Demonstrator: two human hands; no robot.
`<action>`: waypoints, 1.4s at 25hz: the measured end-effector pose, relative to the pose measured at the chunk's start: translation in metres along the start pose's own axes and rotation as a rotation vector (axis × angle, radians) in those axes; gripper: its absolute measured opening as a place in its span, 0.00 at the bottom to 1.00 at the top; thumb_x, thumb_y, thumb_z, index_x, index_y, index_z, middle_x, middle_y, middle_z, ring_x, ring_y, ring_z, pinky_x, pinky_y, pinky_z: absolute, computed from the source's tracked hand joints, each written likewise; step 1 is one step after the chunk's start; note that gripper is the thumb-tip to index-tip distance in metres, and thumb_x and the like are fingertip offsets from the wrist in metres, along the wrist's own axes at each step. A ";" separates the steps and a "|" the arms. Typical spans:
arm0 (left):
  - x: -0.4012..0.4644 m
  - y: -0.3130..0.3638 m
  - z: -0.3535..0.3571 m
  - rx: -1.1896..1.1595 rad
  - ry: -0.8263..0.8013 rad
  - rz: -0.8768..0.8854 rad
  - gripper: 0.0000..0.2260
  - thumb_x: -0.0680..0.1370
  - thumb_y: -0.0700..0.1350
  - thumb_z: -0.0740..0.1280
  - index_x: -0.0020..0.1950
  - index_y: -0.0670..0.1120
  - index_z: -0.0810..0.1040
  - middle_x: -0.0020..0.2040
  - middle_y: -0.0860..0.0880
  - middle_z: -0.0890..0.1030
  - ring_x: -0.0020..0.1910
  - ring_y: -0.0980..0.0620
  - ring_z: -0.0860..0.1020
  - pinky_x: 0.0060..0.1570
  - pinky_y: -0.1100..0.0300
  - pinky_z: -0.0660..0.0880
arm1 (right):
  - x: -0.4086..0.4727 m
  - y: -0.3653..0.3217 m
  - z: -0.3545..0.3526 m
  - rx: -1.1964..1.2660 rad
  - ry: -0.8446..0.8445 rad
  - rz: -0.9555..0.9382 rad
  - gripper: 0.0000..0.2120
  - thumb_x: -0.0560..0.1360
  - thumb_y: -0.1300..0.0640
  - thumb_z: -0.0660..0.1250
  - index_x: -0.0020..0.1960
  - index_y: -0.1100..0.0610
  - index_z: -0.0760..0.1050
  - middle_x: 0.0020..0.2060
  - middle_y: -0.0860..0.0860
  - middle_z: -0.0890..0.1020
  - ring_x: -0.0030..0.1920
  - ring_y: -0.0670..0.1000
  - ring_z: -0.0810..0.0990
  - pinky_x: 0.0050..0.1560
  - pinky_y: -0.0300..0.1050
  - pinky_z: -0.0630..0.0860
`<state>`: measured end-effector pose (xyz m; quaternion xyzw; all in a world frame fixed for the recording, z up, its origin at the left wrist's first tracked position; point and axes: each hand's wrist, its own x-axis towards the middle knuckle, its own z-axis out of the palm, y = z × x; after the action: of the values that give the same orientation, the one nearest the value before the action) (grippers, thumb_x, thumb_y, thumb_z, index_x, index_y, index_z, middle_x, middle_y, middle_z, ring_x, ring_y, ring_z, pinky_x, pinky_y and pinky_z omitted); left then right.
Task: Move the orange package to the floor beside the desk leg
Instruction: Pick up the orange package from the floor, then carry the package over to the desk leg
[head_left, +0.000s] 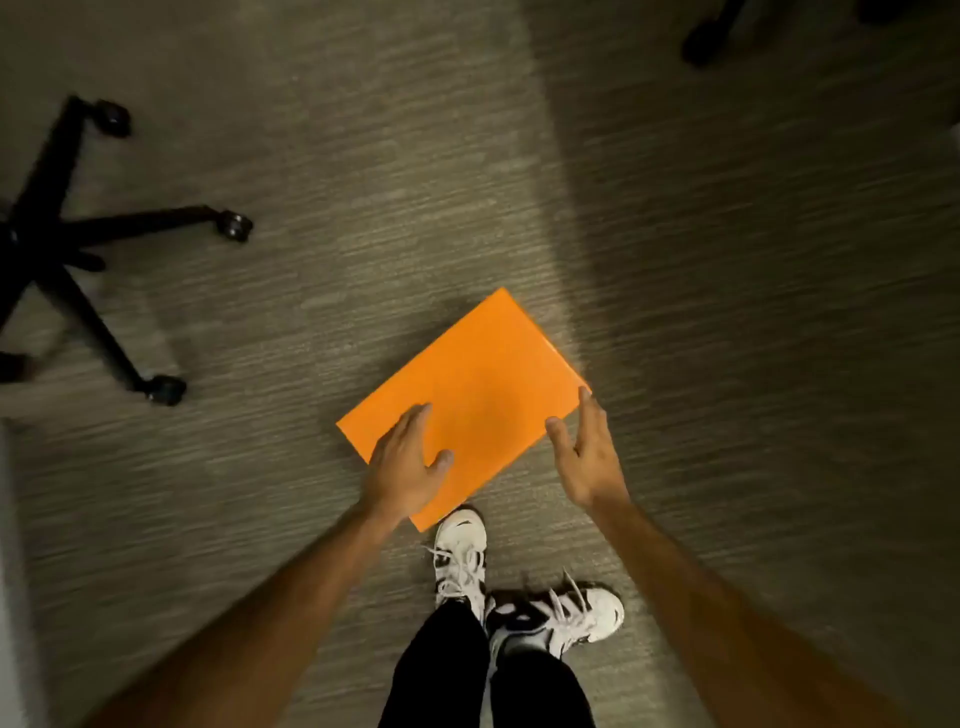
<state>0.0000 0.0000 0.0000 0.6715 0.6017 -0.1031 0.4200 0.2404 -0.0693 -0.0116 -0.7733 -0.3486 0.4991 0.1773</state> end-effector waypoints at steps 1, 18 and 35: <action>0.020 -0.019 0.005 0.040 0.028 0.018 0.33 0.81 0.54 0.66 0.81 0.47 0.54 0.82 0.47 0.57 0.79 0.45 0.58 0.74 0.46 0.60 | 0.006 0.010 0.022 0.068 0.016 0.048 0.37 0.82 0.38 0.56 0.83 0.51 0.44 0.83 0.53 0.49 0.82 0.54 0.47 0.76 0.47 0.49; 0.185 -0.142 0.032 -0.043 -0.115 -0.092 0.52 0.68 0.61 0.78 0.79 0.63 0.44 0.81 0.55 0.56 0.78 0.47 0.60 0.70 0.43 0.66 | 0.070 0.104 0.191 0.791 -0.030 0.472 0.39 0.79 0.46 0.68 0.80 0.39 0.47 0.72 0.53 0.72 0.65 0.58 0.77 0.66 0.66 0.74; 0.103 0.082 0.029 -0.142 -0.175 0.091 0.45 0.67 0.60 0.79 0.77 0.55 0.57 0.74 0.51 0.64 0.65 0.49 0.72 0.62 0.45 0.74 | -0.014 0.117 -0.008 0.858 0.290 0.426 0.28 0.74 0.51 0.75 0.67 0.44 0.62 0.60 0.47 0.78 0.56 0.49 0.79 0.62 0.55 0.76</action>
<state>0.1108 0.0607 -0.0486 0.6553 0.5373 -0.0992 0.5216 0.2859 -0.1601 -0.0716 -0.7463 0.0819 0.5098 0.4201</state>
